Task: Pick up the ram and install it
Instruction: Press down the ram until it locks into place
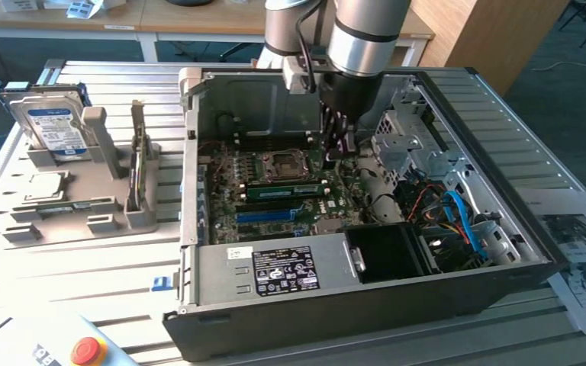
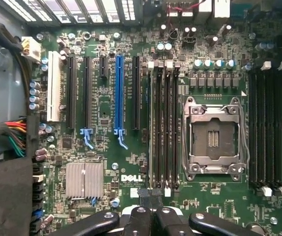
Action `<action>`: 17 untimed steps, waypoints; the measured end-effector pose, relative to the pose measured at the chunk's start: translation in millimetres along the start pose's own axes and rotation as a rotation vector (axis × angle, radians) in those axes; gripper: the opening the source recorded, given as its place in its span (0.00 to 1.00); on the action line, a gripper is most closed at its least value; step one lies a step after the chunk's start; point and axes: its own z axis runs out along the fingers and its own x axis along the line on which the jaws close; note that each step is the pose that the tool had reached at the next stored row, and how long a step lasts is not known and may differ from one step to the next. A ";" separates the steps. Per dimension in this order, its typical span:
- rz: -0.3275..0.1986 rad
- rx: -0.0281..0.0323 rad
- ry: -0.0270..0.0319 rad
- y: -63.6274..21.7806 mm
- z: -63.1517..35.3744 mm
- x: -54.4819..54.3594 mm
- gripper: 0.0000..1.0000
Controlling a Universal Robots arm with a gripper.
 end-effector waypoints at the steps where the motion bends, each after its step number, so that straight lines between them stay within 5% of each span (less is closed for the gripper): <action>1: 0.000 0.0000 -0.0001 -0.1 1.9 -0.1 0.10; 17: 0.000 0.0000 0.0000 -0.7 23.2 -0.9 0.10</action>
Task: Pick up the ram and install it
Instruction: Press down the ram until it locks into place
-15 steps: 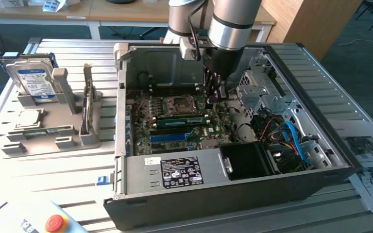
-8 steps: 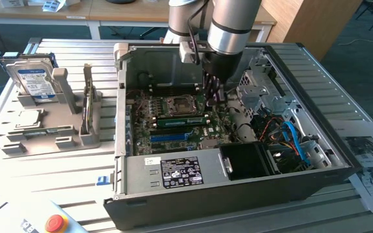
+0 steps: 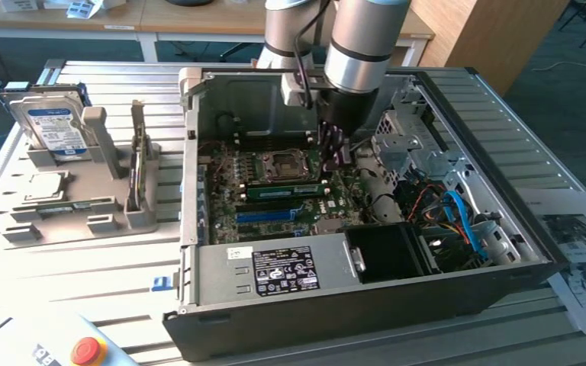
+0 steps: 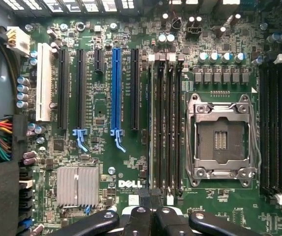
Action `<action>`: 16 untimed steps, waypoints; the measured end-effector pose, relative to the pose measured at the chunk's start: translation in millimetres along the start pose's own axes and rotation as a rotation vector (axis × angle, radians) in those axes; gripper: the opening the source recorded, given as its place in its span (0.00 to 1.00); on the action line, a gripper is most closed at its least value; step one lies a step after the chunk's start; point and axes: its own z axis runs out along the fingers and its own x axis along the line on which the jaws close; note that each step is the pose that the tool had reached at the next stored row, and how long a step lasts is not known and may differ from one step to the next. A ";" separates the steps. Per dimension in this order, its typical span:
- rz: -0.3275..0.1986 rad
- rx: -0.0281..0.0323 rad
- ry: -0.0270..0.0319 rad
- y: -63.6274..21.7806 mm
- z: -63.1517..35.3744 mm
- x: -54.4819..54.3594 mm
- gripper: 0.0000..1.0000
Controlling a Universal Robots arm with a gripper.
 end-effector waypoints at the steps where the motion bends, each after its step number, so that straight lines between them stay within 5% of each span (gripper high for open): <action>1: 0.000 0.0000 0.0000 0.0 1.3 -0.1 0.10; 16: 0.000 0.0001 0.0000 -1.2 11.8 -0.5 0.10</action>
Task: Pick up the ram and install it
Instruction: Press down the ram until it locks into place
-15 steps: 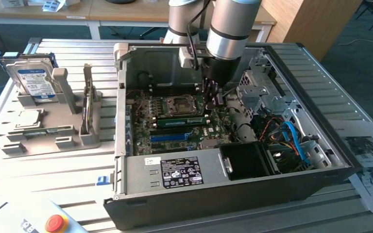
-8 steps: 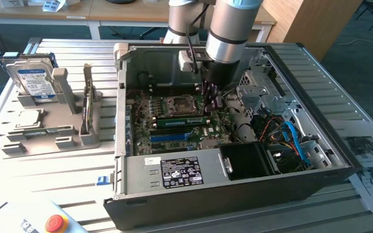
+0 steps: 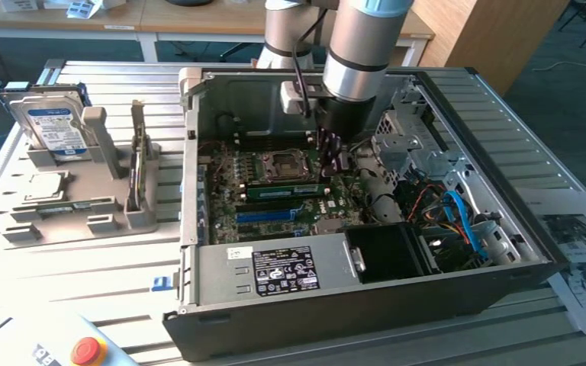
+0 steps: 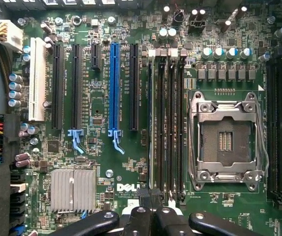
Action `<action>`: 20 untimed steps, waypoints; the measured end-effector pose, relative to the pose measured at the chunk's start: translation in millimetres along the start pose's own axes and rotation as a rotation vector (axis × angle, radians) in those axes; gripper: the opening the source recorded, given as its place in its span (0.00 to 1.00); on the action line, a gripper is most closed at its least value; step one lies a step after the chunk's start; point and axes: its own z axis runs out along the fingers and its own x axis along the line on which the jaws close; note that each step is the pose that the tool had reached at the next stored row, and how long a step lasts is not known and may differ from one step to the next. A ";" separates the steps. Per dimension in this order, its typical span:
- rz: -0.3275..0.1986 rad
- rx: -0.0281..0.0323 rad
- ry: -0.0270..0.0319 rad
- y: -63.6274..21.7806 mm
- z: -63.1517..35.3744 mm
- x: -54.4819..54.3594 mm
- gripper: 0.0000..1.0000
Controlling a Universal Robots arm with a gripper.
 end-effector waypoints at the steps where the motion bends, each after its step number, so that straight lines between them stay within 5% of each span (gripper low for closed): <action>1: 0.000 0.0000 0.0000 -1.9 0.0 0.0 0.10; 20: 0.000 -0.0001 -0.0001 -5.7 4.6 -2.8 0.10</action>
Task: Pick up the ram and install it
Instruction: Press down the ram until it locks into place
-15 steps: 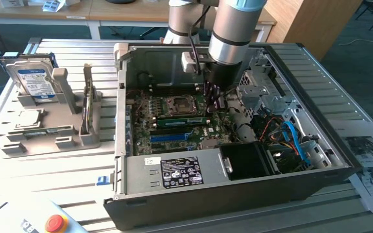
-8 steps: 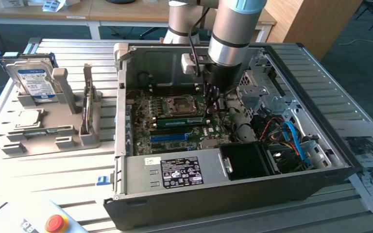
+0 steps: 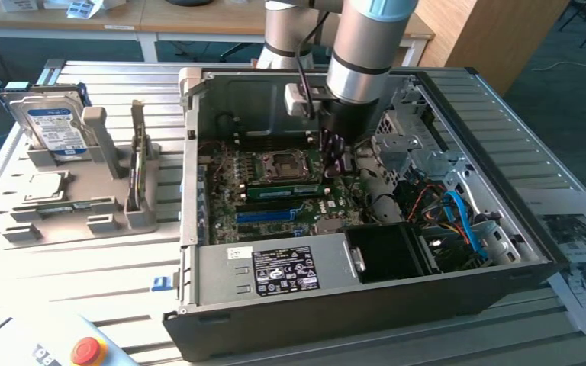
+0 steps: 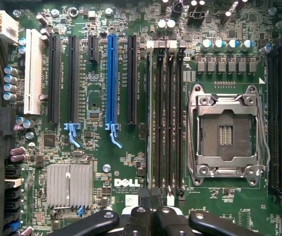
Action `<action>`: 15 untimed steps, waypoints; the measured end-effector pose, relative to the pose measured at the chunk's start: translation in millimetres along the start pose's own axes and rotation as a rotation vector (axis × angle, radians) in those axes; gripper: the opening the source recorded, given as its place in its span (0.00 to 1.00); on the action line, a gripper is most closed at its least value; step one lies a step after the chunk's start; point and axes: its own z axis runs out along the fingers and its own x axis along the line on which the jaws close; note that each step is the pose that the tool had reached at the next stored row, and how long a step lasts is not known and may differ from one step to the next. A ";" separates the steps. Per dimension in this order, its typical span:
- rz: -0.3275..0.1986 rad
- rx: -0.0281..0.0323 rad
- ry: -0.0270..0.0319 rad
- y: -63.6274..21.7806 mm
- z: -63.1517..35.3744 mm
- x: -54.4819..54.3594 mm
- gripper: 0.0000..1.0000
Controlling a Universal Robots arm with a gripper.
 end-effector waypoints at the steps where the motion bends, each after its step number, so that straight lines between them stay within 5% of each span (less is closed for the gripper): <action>1: 0.000 0.0000 0.0001 0.0 0.0 -0.5 0.10; 15: 0.000 0.0000 0.0001 -0.1 4.8 -2.1 0.10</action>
